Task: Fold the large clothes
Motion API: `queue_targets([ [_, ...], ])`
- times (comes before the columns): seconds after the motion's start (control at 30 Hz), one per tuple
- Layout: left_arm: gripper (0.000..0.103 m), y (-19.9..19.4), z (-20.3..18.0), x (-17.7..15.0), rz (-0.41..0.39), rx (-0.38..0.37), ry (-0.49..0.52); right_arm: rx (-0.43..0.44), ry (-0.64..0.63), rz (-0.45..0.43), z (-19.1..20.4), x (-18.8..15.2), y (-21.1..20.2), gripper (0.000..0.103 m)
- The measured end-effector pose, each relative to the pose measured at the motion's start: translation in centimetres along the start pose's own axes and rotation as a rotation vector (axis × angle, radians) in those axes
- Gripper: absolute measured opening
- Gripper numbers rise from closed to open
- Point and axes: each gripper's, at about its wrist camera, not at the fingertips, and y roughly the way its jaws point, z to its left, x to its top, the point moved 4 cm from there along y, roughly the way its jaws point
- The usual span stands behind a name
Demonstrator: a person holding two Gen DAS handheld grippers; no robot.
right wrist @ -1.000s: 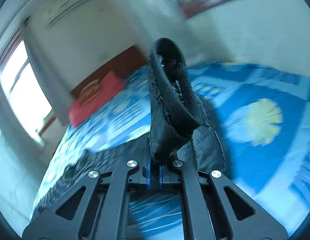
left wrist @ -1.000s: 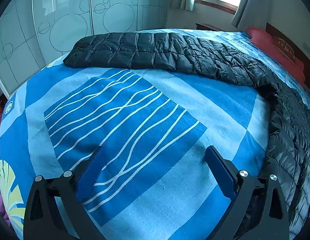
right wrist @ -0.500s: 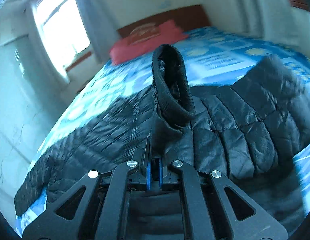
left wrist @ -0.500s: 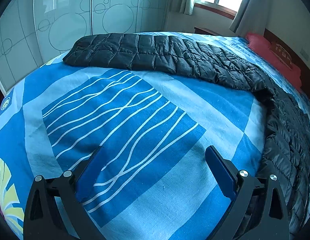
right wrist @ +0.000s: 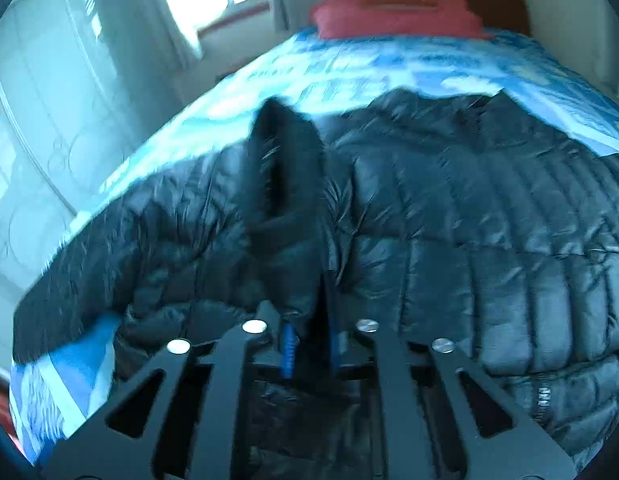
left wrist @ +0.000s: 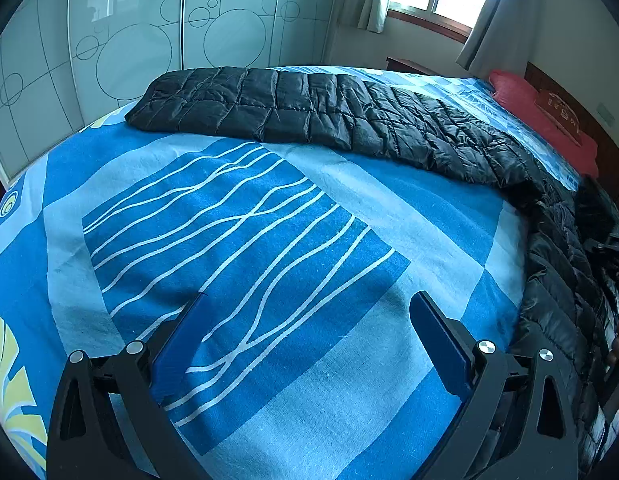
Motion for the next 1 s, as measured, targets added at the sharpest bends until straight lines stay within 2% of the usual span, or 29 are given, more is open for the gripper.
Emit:
queue_targets([
  [0.03,0.098,0.0,0.0,0.0,0.0,0.001,0.001,0.02,-0.004,0.0,0.5,0.0,0.0,0.043],
  [0.1,0.098,0.0,0.0,0.0,0.0,0.003,0.002,0.087,-0.008,-0.012,0.9,-0.2,-1.5,0.063],
  [0.2,0.098,0.0,-0.1,0.0,0.001,0.004,0.003,0.138,-0.017,-0.048,0.0,-0.3,-5.0,0.063],
  [0.27,0.098,0.0,-0.1,0.0,0.002,0.006,0.004,0.141,-0.002,-0.093,-2.4,-0.1,-8.0,0.063],
  [0.37,0.098,0.0,-0.1,-0.1,0.002,0.011,0.008,0.07,0.061,-0.163,-9.1,0.5,-12.1,0.056],
  [0.4,0.098,0.1,-0.2,-0.1,0.002,0.013,0.009,0.027,0.088,-0.178,-12.0,0.8,-13.2,0.048],
  [0.47,0.098,0.1,-0.2,-0.1,0.003,0.019,0.014,-0.065,0.148,-0.203,-17.5,0.8,-15.0,0.041],
  [0.5,0.098,0.1,-0.3,-0.1,0.004,0.022,0.016,-0.122,0.206,-0.218,-21.5,0.6,-16.1,0.035],
  [0.63,0.098,0.1,-0.4,-0.2,0.005,0.027,0.018,-0.26,0.325,-0.191,-31.1,-1.8,-16.9,0.02],
  [0.73,0.098,0.2,-0.4,-0.1,0.007,0.032,0.022,-0.275,0.342,-0.083,-34.5,-4.5,-14.2,0.008],
  [0.77,0.098,0.2,-0.4,-0.2,0.008,0.035,0.024,-0.265,0.339,-0.069,-34.8,-5.0,-13.3,0.008],
  [0.9,0.098,0.2,-0.5,-0.2,0.012,0.045,0.031,-0.237,0.338,-0.083,-35.0,-4.6,-14.0,0.006],
  [1.0,0.098,0.3,-0.6,-0.3,0.013,0.051,0.035,-0.232,0.327,-0.156,-35.0,-2.7,-15.2,0.007],
])
